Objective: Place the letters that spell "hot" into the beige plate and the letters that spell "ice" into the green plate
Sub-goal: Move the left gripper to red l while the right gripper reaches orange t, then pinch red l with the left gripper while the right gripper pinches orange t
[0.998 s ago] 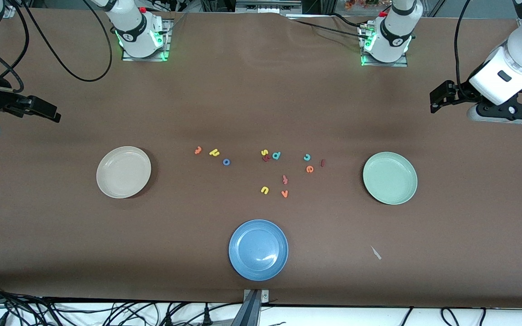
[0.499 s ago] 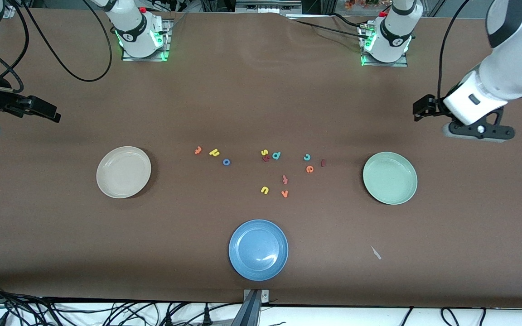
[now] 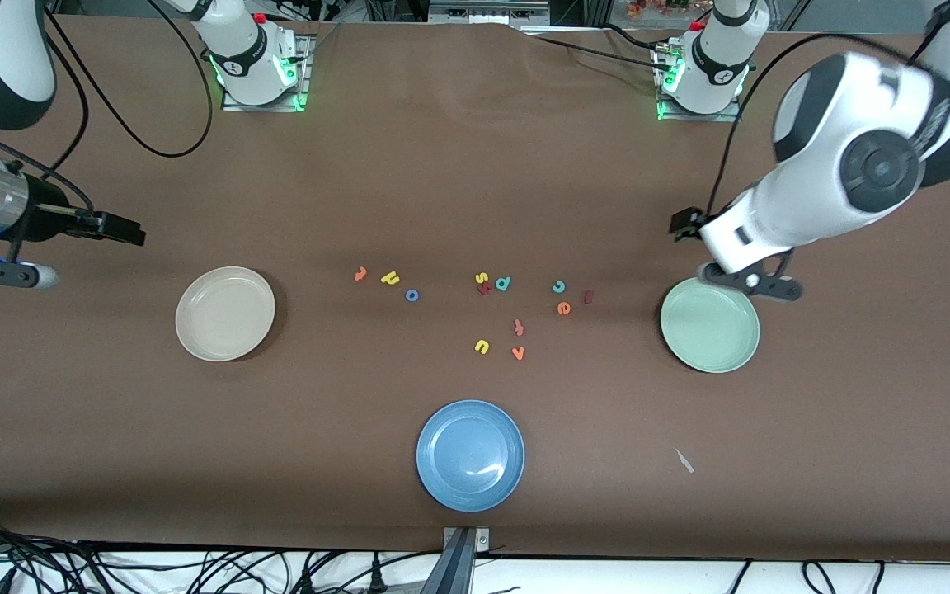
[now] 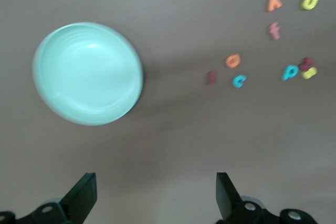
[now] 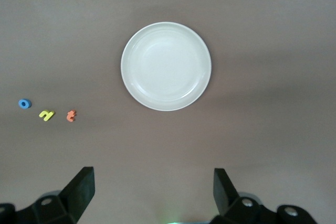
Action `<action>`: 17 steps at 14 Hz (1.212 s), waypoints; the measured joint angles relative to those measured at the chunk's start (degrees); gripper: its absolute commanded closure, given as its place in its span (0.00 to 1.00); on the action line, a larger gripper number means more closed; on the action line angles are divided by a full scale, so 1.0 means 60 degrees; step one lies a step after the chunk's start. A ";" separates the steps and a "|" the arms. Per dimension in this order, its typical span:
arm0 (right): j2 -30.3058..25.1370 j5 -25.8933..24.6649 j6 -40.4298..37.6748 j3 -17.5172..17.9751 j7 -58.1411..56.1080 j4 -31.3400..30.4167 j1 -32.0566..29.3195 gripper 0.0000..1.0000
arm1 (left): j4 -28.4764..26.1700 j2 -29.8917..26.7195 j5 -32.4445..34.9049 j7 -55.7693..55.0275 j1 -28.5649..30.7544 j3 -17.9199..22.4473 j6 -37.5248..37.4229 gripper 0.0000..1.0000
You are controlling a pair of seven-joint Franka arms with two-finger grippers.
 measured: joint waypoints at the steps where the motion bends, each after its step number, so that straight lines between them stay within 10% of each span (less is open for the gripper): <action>1: 0.0091 0.0034 0.0077 0.0015 0.0064 -0.0005 0.0142 0.00 | -0.0011 0.0367 -0.0129 -0.0001 -0.0207 -0.0005 0.0373 0.00; 7: 0.1116 0.0567 0.1141 0.0073 0.4314 -0.0048 0.1345 0.00 | -0.0130 0.2503 -0.0135 -0.0395 -0.1243 -0.0019 0.2445 0.00; 17: 0.1556 0.1243 0.4469 0.0594 0.6702 -0.2307 0.2379 0.00 | -0.0399 0.2780 0.0289 -0.1243 -0.1489 -0.0018 0.3032 0.03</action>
